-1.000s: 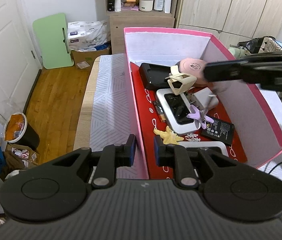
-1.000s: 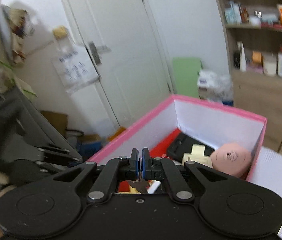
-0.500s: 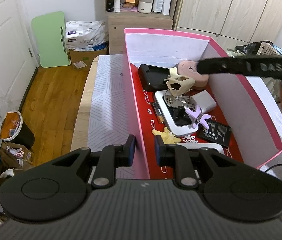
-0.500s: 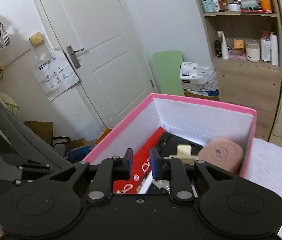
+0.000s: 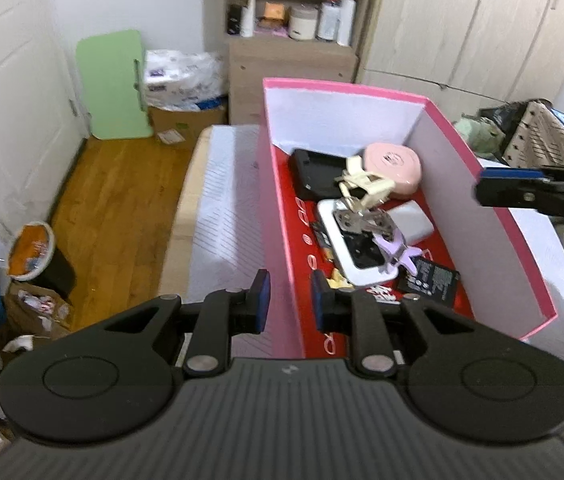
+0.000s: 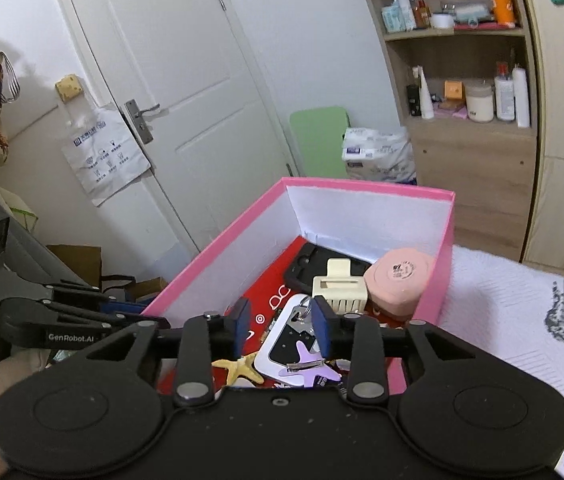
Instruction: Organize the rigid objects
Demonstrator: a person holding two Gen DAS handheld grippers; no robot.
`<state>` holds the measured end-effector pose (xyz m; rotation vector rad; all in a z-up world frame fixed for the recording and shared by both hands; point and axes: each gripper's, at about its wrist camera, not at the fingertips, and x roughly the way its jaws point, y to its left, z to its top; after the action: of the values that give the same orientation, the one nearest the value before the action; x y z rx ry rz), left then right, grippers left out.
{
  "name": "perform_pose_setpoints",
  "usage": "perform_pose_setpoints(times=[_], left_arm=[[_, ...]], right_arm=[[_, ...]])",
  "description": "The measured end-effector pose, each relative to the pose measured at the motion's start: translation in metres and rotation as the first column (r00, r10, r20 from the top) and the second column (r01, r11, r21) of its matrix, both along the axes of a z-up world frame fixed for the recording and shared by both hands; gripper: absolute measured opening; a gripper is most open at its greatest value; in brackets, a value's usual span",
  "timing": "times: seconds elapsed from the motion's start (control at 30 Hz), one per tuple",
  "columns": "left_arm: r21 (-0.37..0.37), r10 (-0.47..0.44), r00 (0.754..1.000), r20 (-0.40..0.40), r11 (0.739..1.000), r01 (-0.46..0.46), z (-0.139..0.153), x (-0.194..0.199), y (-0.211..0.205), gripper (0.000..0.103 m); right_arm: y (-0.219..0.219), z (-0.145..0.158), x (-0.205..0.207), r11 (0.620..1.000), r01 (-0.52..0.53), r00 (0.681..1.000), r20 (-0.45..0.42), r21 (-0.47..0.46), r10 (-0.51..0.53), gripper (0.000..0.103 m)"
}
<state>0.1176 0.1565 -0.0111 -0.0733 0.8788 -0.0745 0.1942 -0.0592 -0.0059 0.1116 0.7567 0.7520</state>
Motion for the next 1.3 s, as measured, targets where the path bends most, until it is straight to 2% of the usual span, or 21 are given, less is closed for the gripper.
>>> perform_pose_setpoints(times=[0.1,0.17,0.23,0.27,0.4,0.57,0.73,0.77,0.83,0.87,0.97,1.03,1.2,1.3], left_arm=[[0.020,0.022,1.000,0.021,1.000,-0.022,0.008,-0.008,-0.002,0.027],[0.028,0.025,0.999,0.026,0.999,-0.025,0.015,-0.015,-0.004,0.034],[0.007,0.031,0.999,0.027,0.999,-0.031,0.022,-0.023,-0.004,0.049],[0.002,0.036,0.999,0.034,0.999,-0.036,0.026,-0.028,-0.004,0.051],[0.025,0.040,0.997,0.060,0.999,-0.041,0.037,-0.043,-0.013,0.070],[0.016,0.025,0.998,0.051,1.000,-0.026,0.043,-0.058,-0.027,0.082],[0.046,0.032,0.997,0.077,0.998,-0.036,0.052,-0.074,-0.044,0.098],[0.051,0.031,0.996,0.080,0.998,-0.035,0.053,-0.076,-0.048,0.099],[0.063,0.033,0.995,0.099,0.997,-0.039,0.055,-0.080,-0.054,0.100],[0.070,0.039,0.993,0.116,0.996,-0.047,0.056,-0.083,-0.058,0.100],[0.077,0.050,0.987,0.151,0.995,-0.062,0.055,-0.091,-0.066,0.100],[0.080,0.057,0.988,0.147,0.994,-0.070,0.053,-0.095,-0.070,0.101],[0.122,0.088,0.985,0.148,0.987,-0.107,0.049,-0.103,-0.082,0.101],[0.126,0.094,0.983,0.158,0.985,-0.115,0.043,-0.109,-0.090,0.101]], right_arm=[[-0.007,0.007,-0.008,1.000,0.009,1.000,0.021,0.012,-0.009,0.044],[-0.011,0.012,-0.014,1.000,0.012,1.000,0.024,0.018,-0.012,0.047],[-0.014,0.015,-0.021,1.000,0.007,1.000,0.026,0.019,-0.007,0.049],[-0.015,0.017,-0.024,1.000,0.005,1.000,0.026,0.023,-0.006,0.049],[-0.022,0.026,-0.041,0.999,0.014,0.999,0.049,0.030,-0.015,0.055],[-0.030,0.037,-0.065,0.999,0.022,0.996,0.083,0.033,-0.025,0.063],[-0.036,0.043,-0.083,0.998,0.061,0.994,0.094,0.015,-0.062,0.073],[-0.037,0.044,-0.085,0.997,0.076,0.993,0.090,0.008,-0.076,0.076],[-0.040,0.047,-0.088,0.992,0.128,0.990,0.066,-0.015,-0.126,0.100],[-0.043,0.049,-0.090,0.986,0.164,0.985,0.049,-0.022,-0.163,0.102],[-0.055,0.053,-0.098,0.973,0.230,0.972,0.048,-0.020,-0.229,0.103],[-0.064,0.055,-0.105,0.968,0.250,0.967,0.047,-0.024,-0.249,0.103],[-0.075,0.055,-0.121,0.969,0.238,0.971,0.021,-0.069,-0.238,0.103],[-0.077,0.050,-0.134,0.971,0.218,0.976,0.035,-0.098,-0.215,0.103]])
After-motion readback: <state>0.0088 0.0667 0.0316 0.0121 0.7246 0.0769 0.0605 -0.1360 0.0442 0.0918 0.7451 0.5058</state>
